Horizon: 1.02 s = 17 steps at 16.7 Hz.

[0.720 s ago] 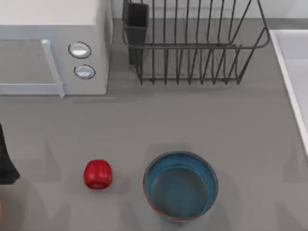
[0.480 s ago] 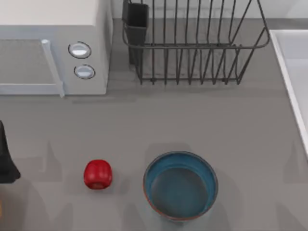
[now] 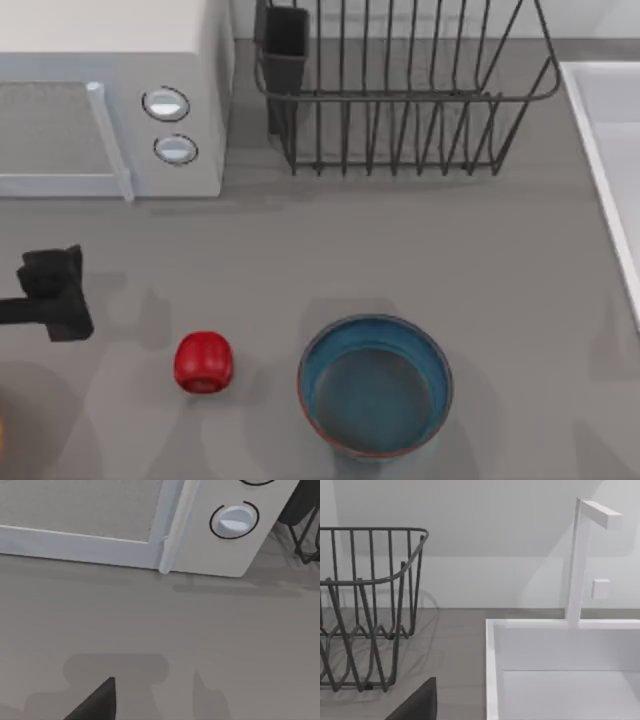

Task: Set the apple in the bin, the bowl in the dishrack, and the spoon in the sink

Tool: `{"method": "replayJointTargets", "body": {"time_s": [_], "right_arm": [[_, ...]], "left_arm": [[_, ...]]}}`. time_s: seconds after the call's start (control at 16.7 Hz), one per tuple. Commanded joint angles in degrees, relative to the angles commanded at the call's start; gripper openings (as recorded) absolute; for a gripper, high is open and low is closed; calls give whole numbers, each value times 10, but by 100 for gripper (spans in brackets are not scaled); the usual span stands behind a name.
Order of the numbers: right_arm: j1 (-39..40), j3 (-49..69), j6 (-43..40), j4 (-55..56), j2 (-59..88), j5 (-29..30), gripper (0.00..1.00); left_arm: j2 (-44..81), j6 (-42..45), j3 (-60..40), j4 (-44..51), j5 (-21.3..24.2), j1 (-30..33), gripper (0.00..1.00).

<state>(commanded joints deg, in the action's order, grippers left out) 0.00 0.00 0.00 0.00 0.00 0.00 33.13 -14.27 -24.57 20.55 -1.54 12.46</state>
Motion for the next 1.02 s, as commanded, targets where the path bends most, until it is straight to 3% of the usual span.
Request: {"method": "replayJointTargets", "body": {"time_s": [0.54, 0.78, 1.02], "right_arm": [[0, 0, 0, 0, 0, 0, 100], [0, 0, 0, 0, 0, 0, 100], [0, 0, 0, 0, 0, 0, 100]], "left_arm": [[509, -184, -309, 284, -21, 165, 100], [638, -240, -409, 360, -26, 214, 100], [690, -262, -451, 388, -28, 234, 100]]}}
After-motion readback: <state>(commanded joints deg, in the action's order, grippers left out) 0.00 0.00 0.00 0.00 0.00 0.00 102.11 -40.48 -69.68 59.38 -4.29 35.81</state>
